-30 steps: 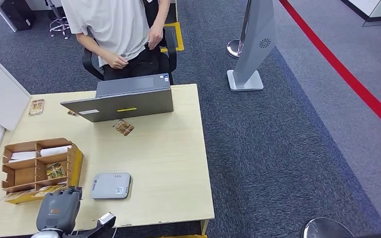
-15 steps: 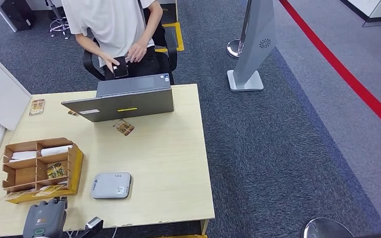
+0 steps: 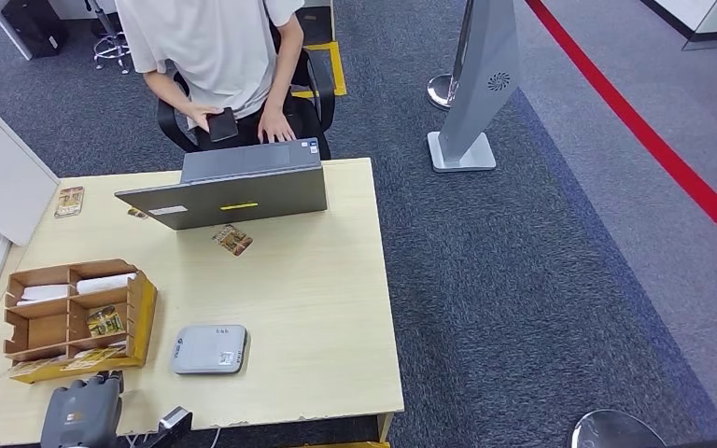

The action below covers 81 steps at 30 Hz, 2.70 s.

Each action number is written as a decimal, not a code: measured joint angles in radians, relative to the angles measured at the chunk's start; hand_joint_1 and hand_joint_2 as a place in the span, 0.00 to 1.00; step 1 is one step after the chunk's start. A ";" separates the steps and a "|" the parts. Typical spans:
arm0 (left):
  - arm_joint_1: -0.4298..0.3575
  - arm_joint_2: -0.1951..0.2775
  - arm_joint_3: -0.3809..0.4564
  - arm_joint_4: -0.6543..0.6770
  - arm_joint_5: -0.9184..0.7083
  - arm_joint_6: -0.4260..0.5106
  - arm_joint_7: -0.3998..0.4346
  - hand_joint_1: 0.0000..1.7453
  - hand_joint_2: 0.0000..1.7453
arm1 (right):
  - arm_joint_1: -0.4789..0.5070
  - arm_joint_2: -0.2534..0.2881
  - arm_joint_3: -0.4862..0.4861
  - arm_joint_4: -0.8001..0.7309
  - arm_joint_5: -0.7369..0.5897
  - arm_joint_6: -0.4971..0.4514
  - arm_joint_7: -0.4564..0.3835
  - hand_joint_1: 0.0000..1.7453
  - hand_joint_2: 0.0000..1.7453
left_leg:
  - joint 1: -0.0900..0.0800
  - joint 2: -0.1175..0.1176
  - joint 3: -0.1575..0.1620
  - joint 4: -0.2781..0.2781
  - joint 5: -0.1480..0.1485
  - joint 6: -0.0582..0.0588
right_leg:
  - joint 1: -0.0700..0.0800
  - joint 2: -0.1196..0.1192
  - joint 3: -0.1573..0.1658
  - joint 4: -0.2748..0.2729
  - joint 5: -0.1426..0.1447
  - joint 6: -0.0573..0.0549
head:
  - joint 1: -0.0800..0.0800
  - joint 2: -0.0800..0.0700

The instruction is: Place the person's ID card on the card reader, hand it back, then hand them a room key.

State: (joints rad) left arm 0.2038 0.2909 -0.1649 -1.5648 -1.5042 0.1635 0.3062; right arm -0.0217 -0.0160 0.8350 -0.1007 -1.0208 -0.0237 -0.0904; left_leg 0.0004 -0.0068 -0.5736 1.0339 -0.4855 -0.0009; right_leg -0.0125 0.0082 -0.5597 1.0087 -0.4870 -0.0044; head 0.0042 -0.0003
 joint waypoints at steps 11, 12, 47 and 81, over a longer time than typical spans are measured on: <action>-0.055 0.006 -0.047 -0.010 0.000 0.087 0.009 1.00 1.00 | 0.000 0.000 0.017 0.000 -0.004 -0.002 -0.003 0.00 1.00 | 0.000 0.000 0.000 0.000 0.000 0.000 | 0.000 0.000 0.000 0.000 0.000 0.000 | 0.000 0.000; -0.063 0.007 -0.051 -0.010 0.000 0.092 0.005 1.00 1.00 | -0.001 0.000 0.018 0.000 -0.004 -0.002 -0.004 0.00 1.00 | 0.000 0.000 0.000 0.000 0.000 0.000 | 0.000 0.000 0.000 0.000 0.000 0.000 | 0.000 0.000; -0.102 0.022 -0.056 0.067 0.000 0.146 0.008 1.00 1.00 | -0.001 0.000 0.044 0.000 -0.015 0.002 -0.009 0.00 1.00 | 0.000 0.000 0.000 0.000 0.000 0.000 | 0.000 0.000 0.000 0.000 0.000 0.000 | 0.000 0.000; -0.210 0.024 -0.174 0.109 0.000 0.115 0.050 1.00 1.00 | -0.002 0.003 0.075 -0.001 -0.016 0.005 -0.009 0.00 1.00 | 0.000 0.000 0.000 0.000 0.000 0.000 | 0.000 0.000 -0.001 0.000 0.000 0.000 | 0.000 0.000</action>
State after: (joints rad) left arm -0.0063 0.3147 -0.3392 -1.4561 -1.5042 0.2781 0.3563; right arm -0.0235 -0.0130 0.9098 -0.1015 -1.0365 -0.0191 -0.0992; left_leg 0.0003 -0.0065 -0.5738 1.0341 -0.4850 -0.0008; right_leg -0.0125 0.0083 -0.5602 1.0087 -0.4868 -0.0046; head 0.0042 -0.0004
